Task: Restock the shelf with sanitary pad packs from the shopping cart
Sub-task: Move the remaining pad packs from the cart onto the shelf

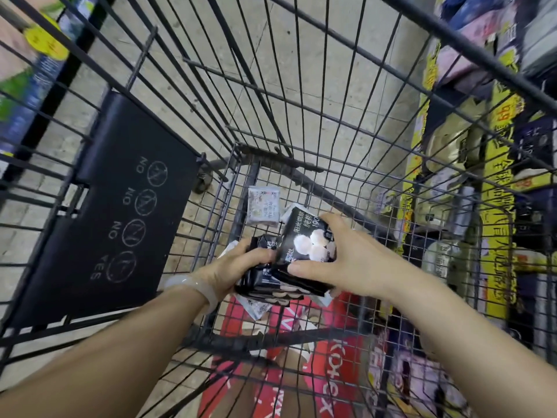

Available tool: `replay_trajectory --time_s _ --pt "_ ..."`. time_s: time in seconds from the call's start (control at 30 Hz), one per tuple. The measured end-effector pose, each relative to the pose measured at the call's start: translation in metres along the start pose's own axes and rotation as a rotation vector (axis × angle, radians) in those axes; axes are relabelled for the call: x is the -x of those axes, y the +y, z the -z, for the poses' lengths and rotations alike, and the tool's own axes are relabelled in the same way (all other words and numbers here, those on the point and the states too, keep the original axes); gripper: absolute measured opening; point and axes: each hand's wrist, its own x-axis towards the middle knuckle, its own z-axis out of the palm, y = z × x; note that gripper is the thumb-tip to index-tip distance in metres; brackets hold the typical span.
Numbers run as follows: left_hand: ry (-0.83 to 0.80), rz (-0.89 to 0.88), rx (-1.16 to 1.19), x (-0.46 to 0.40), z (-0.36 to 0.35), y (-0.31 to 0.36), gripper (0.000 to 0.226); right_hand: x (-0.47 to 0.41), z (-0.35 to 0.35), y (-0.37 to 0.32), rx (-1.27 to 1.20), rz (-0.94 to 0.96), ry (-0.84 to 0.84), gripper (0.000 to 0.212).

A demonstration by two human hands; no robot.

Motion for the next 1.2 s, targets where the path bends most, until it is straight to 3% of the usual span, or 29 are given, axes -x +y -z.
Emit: replay_trajectory --time_s 0.1,0.23,0.33,0.47,0.53,0.67,0.8,0.87,0.97,1.1,1.2 --pt "-0.008 -0.014 -0.007 -0.003 0.001 -0.003 0.120 -0.002 0.009 0.001 -0.011 -0.051 -0.040 0.090" --pt "-0.005 -0.019 0.030 -0.005 -0.001 -0.004 0.082 -0.001 0.007 0.000 -0.012 -0.094 0.144 0.052" --pt "-0.014 0.002 0.067 -0.007 -0.001 -0.005 0.075 0.003 -0.009 0.002 -0.099 -0.151 0.203 0.058" --pt "0.002 0.075 0.103 -0.007 0.005 -0.011 0.093 0.000 -0.026 0.012 -0.307 -0.189 0.295 0.058" --pt "-0.019 0.093 0.106 -0.007 0.011 -0.016 0.096 -0.002 -0.026 0.011 -0.389 -0.250 0.219 0.067" --pt "-0.024 0.079 0.061 -0.002 0.010 -0.013 0.099 -0.015 -0.025 0.018 -0.569 -0.335 -0.012 0.119" --pt "-0.019 0.015 -0.032 0.000 -0.001 -0.006 0.081 -0.022 -0.033 0.016 -1.025 -0.356 -0.189 0.111" --pt "-0.040 0.011 -0.066 0.003 -0.002 -0.003 0.076 -0.025 -0.040 0.015 -1.132 -0.339 -0.210 0.107" --pt "-0.113 0.021 -0.080 0.012 -0.001 0.004 0.068 -0.028 -0.044 0.013 -1.182 -0.338 -0.179 0.094" --pt "-0.228 0.137 0.040 0.027 -0.004 0.014 0.095 -0.030 -0.050 0.008 -1.070 -0.335 -0.224 0.110" --pt "-0.251 0.115 0.092 0.030 0.000 0.012 0.110 -0.027 -0.053 0.002 -1.008 -0.320 -0.219 0.117"
